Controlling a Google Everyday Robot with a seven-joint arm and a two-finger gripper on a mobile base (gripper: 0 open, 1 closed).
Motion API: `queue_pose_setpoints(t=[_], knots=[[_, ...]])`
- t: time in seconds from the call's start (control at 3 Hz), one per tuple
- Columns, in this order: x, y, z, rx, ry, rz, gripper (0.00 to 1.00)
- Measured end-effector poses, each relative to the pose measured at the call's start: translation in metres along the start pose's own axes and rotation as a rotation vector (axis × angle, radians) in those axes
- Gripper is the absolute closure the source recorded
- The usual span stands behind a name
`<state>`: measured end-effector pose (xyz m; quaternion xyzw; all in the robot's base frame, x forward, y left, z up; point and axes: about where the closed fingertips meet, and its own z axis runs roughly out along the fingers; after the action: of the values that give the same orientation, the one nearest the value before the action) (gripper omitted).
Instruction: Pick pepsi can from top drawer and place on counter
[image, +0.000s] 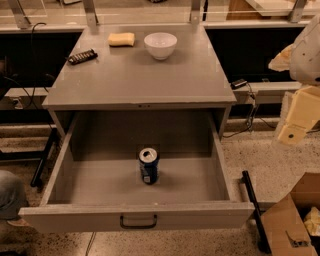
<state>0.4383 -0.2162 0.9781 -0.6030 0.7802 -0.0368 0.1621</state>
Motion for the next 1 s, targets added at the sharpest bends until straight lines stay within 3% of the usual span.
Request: queue_pose_setpoints(t=[0.67, 1.0], knots=[[-0.002, 0.002, 0.007, -0.005, -0.020, 0.003, 0.00], [-0.011, 0.007, 0.037, -0.029, -0.125, 0.030, 0.00]])
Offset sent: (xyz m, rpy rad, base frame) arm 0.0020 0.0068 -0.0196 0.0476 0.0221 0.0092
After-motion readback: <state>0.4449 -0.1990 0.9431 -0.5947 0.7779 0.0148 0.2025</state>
